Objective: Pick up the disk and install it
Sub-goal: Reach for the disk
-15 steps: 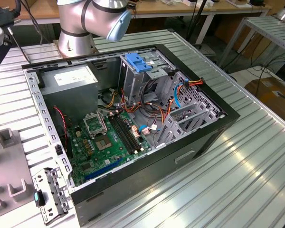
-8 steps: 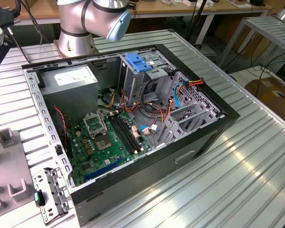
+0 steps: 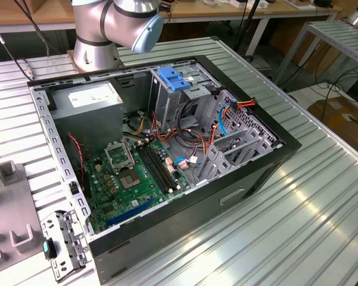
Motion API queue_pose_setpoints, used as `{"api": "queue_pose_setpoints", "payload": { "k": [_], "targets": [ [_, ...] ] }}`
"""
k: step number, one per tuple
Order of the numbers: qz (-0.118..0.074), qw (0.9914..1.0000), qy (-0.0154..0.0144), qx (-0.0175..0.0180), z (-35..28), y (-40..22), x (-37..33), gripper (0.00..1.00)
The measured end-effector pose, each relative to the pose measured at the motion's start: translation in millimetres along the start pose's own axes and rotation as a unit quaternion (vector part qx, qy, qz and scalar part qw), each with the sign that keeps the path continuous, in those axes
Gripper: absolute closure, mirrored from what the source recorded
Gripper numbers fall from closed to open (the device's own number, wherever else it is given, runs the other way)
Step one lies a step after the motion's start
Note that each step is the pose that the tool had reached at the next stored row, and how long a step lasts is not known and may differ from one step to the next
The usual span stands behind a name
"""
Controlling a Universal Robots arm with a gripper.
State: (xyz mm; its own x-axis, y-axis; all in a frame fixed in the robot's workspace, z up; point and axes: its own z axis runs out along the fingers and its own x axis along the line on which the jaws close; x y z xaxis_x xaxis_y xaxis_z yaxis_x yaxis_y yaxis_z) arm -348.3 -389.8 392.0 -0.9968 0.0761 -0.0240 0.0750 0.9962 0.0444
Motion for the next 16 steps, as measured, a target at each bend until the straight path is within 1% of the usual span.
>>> {"api": "queue_pose_setpoints", "payload": {
  "k": [2,4,5,6,7,9,10,12,14,16],
  "targets": [
    [0.000,1.00000,0.0003,0.0001,0.5,4.2,10.6,0.89],
    [0.000,1.00000,0.0008,0.0001,1.3,8.4,23.9,0.89],
    [0.000,1.00000,0.0013,0.0001,1.6,9.2,28.0,0.89],
    [0.000,1.00000,0.0021,0.0002,1.7,9.7,30.2,0.89],
    [0.000,0.99998,0.0061,0.0002,2.0,10.7,35.9,0.89],
    [0.000,0.99995,0.0100,0.0005,2.6,11.6,41.7,0.89],
    [0.001,0.99993,0.0117,0.0007,3.6,12.4,48.3,0.89],
    [0.001,0.99991,0.0132,0.0008,5.1,13.1,57.5,0.89],
    [0.001,0.99989,0.0149,0.0009,7.6,13.9,73.2,0.89],
    [0.001,0.99987,0.0161,0.0010,9.1,14.7,82.0,0.89]
  ]
}}
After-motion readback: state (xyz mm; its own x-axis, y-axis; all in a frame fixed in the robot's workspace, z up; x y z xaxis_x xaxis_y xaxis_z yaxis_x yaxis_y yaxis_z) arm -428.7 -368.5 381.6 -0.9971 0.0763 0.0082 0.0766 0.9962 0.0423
